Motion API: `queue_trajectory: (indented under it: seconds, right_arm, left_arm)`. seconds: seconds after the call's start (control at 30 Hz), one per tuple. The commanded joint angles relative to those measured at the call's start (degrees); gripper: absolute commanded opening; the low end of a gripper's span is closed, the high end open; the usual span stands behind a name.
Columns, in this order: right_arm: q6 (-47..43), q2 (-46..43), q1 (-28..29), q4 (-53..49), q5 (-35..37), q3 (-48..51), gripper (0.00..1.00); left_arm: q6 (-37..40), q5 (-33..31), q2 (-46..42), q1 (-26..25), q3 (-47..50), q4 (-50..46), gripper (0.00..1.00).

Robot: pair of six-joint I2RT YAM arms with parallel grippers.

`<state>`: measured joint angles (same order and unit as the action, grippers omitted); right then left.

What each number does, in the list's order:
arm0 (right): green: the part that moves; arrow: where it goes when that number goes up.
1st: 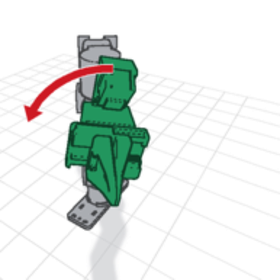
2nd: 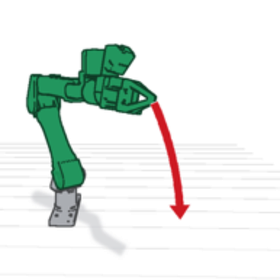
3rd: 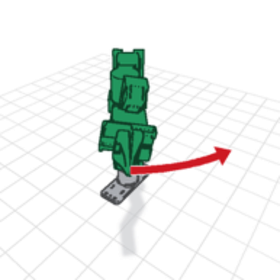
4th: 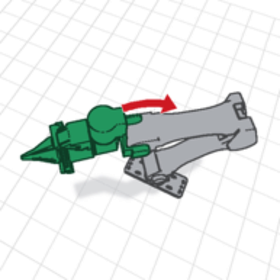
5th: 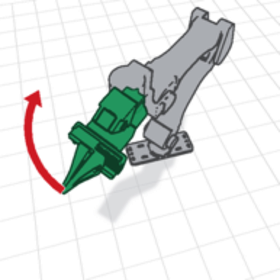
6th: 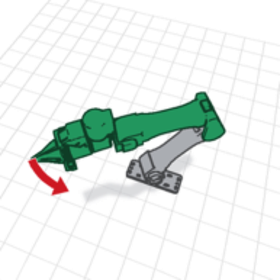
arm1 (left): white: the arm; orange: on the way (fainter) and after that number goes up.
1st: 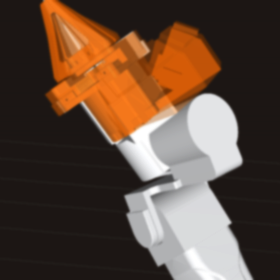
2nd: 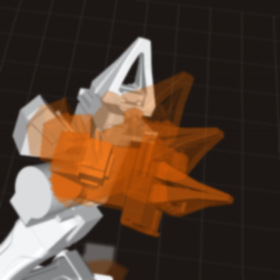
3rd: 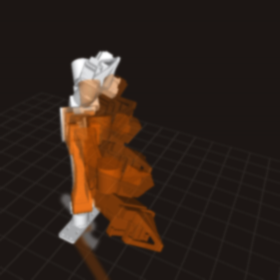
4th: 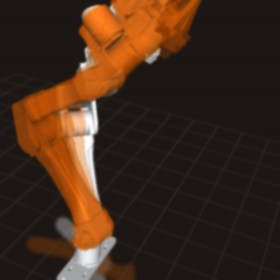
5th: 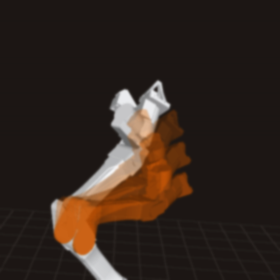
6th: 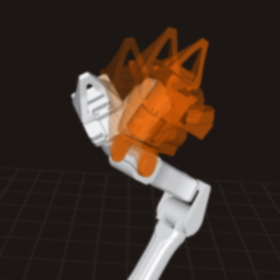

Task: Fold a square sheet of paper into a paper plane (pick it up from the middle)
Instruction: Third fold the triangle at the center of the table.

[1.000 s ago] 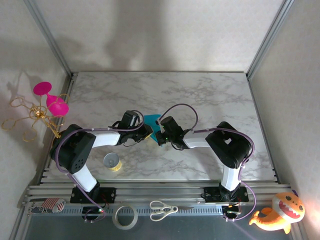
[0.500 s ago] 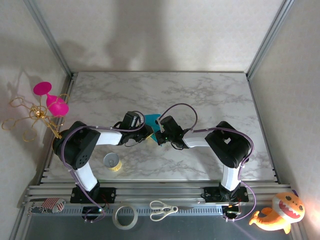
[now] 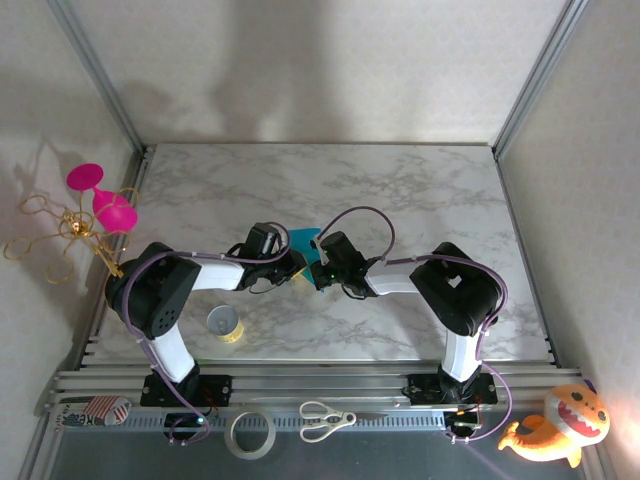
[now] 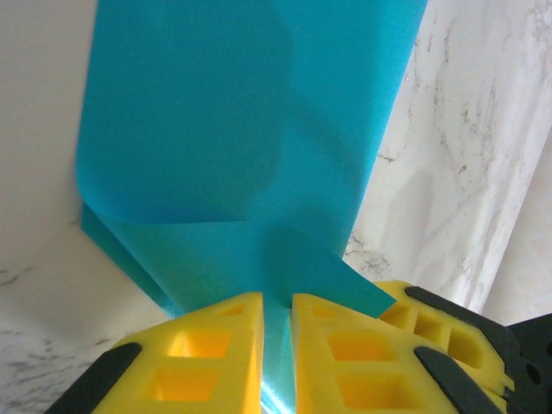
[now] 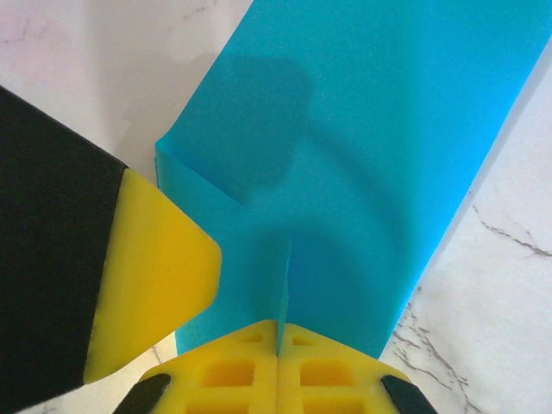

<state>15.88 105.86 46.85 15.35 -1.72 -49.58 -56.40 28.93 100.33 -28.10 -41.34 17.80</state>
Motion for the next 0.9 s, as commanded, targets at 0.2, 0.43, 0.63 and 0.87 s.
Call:
queue_trajectory:
  seconds: [0.2,0.43,0.63,0.87]
  right_arm:
    - [0.5,2.1,-0.4,-4.6,-0.2,0.1,0.00]
    - [0.6,2.0,-0.4,-4.6,-0.2,0.0,0.00]
    - [1.0,1.3,-0.4,-4.6,-0.4,-0.1,0.01]
    - [5.9,-6.0,-2.3,-4.8,-3.6,-0.4,0.22]
  left_arm:
    - [1.6,-1.2,1.4,-0.4,-1.1,-2.6,0.16]
    - [1.5,-1.7,2.0,-0.4,-1.4,-3.6,0.16]
    - [1.7,-2.7,2.2,-0.4,-1.8,-5.9,0.16]
    - [2.5,-4.6,2.1,-0.4,-2.3,-9.7,0.14]
